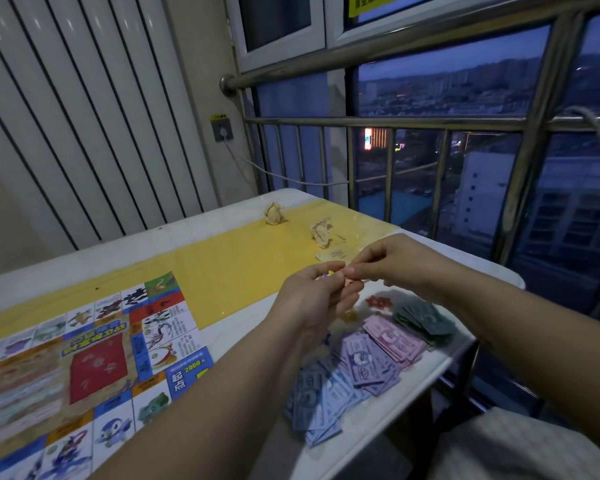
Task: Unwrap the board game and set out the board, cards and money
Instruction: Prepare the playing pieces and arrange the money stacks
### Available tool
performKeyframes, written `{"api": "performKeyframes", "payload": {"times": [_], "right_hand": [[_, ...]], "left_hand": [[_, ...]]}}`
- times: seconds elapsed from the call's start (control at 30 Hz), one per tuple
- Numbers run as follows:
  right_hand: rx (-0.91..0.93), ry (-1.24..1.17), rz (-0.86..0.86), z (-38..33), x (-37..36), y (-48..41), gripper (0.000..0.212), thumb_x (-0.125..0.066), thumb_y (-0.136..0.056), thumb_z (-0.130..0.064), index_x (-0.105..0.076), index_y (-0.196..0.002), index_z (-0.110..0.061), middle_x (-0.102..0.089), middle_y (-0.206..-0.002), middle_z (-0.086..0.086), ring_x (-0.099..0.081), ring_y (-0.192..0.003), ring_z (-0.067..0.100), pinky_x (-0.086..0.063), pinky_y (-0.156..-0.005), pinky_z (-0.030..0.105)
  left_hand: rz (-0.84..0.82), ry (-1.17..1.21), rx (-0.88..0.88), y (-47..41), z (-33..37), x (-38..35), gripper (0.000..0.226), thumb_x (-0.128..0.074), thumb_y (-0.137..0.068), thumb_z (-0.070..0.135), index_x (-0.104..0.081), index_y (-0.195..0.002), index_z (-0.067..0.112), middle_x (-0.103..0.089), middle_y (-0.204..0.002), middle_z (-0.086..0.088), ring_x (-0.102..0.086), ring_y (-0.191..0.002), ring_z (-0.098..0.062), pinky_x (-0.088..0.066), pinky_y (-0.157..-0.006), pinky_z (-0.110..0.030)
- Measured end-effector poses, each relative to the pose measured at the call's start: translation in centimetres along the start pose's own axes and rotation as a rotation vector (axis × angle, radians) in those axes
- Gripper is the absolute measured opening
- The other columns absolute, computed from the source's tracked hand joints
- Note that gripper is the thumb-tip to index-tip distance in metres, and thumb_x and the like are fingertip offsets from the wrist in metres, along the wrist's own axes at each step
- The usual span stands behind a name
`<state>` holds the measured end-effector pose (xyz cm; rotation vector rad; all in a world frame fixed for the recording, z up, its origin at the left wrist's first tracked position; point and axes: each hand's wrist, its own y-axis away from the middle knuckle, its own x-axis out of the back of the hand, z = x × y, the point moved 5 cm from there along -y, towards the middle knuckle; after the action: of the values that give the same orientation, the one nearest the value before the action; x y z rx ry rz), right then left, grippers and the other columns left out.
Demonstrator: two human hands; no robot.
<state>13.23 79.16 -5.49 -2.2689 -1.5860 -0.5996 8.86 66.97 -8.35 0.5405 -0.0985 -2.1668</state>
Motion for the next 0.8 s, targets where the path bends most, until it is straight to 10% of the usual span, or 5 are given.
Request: {"api": "performKeyframes", "payload": {"times": [0.23, 0.43, 0.8], "right_hand": [[0.021, 0.028, 0.114, 1.6, 2.2, -0.2, 0.006, -0.07, -0.083, -0.022, -0.071, -0.078, -0.019, -0.069, -0.074, -0.008, -0.058, -0.063, -0.004, -0.04, -0.058, 0.011], [-0.015, 0.505, 0.168, 3.4, 1.7, -1.3, 0.018, -0.063, -0.089, -0.033, -0.074, -0.095, -0.02, -0.07, -0.097, -0.005, -0.055, -0.081, 0.008, -0.04, -0.073, 0.026], [0.101, 0.05, -0.094, -0.7, -3.0, 0.4, 0.006, -0.071, -0.084, -0.021, -0.072, -0.081, -0.015, -0.066, -0.07, -0.008, -0.053, -0.051, -0.009, -0.036, -0.045, 0.005]], "left_hand": [[0.016, 0.185, 0.142, -0.1, -0.7, 0.1, 0.022, -0.051, -0.097, 0.009, -0.057, -0.115, -0.002, -0.064, -0.106, -0.023, -0.069, -0.08, -0.022, -0.059, -0.057, -0.026], [-0.045, 0.302, 0.218, 0.8, -0.9, 1.1, 0.031, -0.032, -0.099, 0.005, -0.048, -0.123, -0.006, -0.062, -0.111, -0.027, -0.064, -0.09, -0.031, -0.05, -0.072, -0.04], [-0.086, 0.088, 0.124, 0.9, -1.1, 3.1, 0.023, -0.038, -0.098, -0.005, -0.056, -0.113, -0.008, -0.063, -0.093, -0.023, -0.064, -0.074, -0.017, -0.057, -0.061, -0.02]]}}
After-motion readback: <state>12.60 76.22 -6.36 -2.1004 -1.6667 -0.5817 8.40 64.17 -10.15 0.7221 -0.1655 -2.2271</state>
